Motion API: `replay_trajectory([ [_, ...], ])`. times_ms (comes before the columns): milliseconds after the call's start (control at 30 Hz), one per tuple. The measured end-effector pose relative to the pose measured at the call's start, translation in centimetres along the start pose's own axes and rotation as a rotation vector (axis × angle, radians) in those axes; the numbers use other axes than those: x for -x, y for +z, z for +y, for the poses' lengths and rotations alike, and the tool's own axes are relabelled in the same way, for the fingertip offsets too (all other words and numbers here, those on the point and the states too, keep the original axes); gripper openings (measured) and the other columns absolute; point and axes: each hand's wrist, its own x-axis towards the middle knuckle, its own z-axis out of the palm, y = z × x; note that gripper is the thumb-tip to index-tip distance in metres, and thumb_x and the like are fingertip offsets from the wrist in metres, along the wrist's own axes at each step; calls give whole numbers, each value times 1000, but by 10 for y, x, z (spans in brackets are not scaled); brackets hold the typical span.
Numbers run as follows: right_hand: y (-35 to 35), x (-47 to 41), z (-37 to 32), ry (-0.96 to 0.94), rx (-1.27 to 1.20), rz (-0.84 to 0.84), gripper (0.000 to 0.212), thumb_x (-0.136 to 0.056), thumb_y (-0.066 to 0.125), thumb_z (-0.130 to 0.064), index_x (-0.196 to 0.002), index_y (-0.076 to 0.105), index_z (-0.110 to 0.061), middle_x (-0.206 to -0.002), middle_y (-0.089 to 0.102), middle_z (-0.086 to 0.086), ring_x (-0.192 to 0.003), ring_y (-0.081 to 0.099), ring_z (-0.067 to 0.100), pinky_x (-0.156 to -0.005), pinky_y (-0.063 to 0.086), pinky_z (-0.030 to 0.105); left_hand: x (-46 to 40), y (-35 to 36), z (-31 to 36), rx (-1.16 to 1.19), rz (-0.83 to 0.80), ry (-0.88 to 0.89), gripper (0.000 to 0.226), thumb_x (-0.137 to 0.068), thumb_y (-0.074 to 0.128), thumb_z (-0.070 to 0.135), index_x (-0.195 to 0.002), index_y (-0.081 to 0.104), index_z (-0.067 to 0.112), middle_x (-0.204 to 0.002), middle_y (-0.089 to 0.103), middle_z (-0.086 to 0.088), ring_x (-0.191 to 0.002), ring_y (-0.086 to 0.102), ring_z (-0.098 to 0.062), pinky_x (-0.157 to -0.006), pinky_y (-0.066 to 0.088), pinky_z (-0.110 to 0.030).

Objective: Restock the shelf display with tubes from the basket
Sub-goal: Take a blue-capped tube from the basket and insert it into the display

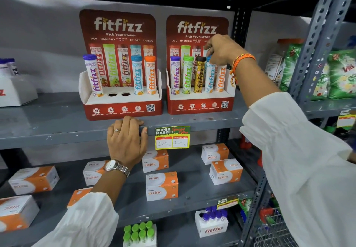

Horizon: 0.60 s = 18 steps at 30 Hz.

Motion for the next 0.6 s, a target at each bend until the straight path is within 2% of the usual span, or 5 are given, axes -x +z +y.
replay_trajectory([
  [100,-4,8,-6,6,-49,77,60,-85,66,9,-139,52,-11,-144,50,14,-130,52,34,-107,48,41,-3,-5,2,34,-22,-19,27,-95,49,34,-92,62,11,-91,65,-9,-79,58,-30,-74,37,-41],
  [167,-3,21,-16,-17,-140,170,60,-88,68,2,-143,48,-13,-145,47,13,-133,49,31,-111,45,45,-4,-12,2,105,-62,-40,23,-94,52,32,-95,63,13,-93,65,-6,-83,57,-27,-77,35,-38],
  [300,14,58,-49,-205,-230,287,54,-92,63,-2,-142,48,-18,-145,50,6,-139,41,24,-116,36,46,2,-44,-1,216,-88,-58,20,-92,56,28,-104,63,14,-104,67,-3,-93,58,-26,-83,39,-38],
  [433,54,95,-98,-432,-354,264,47,-88,66,-15,-132,52,-24,-134,59,-1,-128,50,24,-107,40,55,23,-91,-15,206,-1,-157,22,-91,59,23,-108,66,13,-120,68,-3,-111,60,-24,-94,40,-39],
  [600,121,151,-176,-667,-565,154,41,-82,68,-18,-121,59,-22,-119,65,-4,-113,57,21,-98,45,50,87,-154,-50,83,19,-298,24,-86,61,15,-108,70,11,-127,67,-2,-120,61,-27,-102,43,-44],
])
